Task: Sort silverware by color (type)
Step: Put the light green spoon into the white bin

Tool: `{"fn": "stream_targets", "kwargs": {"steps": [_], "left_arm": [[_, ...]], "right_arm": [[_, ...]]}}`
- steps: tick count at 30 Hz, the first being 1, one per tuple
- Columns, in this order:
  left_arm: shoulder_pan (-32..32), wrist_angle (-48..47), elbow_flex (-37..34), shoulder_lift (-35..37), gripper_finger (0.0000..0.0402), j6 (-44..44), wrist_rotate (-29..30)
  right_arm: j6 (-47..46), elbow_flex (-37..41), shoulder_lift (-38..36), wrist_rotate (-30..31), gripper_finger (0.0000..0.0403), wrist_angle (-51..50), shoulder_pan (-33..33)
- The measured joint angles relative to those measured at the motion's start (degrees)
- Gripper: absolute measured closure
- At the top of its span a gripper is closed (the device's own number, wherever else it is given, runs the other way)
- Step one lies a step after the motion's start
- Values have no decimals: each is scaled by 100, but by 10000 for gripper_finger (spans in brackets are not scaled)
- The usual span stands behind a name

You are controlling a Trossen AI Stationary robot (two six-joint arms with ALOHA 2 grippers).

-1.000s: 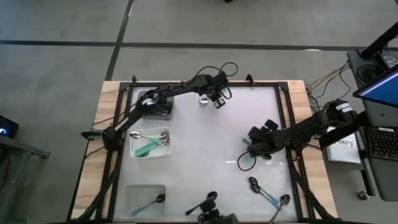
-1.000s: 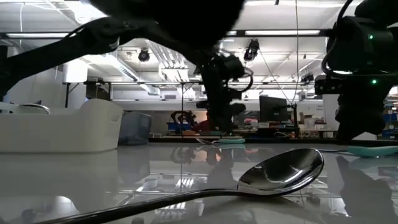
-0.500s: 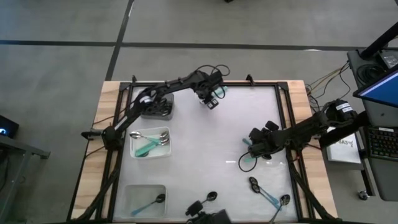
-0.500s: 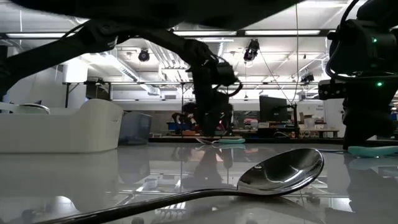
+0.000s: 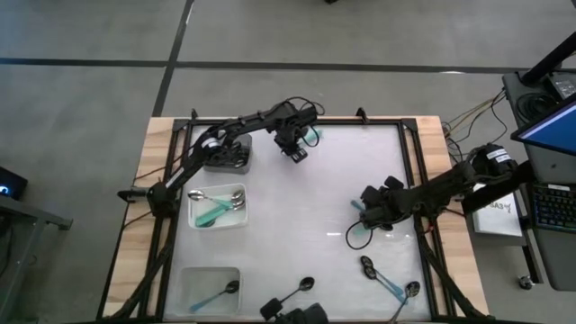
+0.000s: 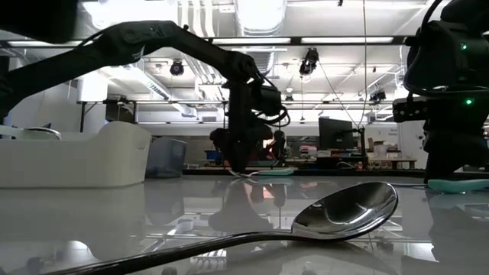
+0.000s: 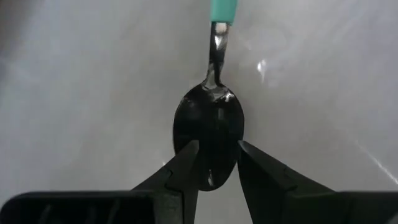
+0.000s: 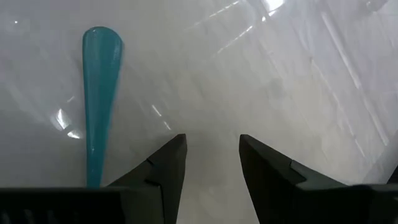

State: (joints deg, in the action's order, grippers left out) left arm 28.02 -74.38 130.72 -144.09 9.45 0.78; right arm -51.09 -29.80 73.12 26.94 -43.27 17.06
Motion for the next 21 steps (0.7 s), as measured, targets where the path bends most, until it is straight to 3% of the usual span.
{"fn": "stream_targets", "kwargs": {"steps": [8, 13, 21], "left_arm": [[-41, -1192, -402, -8, 310, 95, -50], [-227, -1329, -794, 22, 310, -64, -12], [-457, -1517, -368, 114, 310, -360, -79]], "right_arm": [[-90, 0, 0, 4, 257, 7, 67], [-81, 0, 0, 11, 257, 17, 67], [-74, 2, 2, 17, 257, 28, 67]]}}
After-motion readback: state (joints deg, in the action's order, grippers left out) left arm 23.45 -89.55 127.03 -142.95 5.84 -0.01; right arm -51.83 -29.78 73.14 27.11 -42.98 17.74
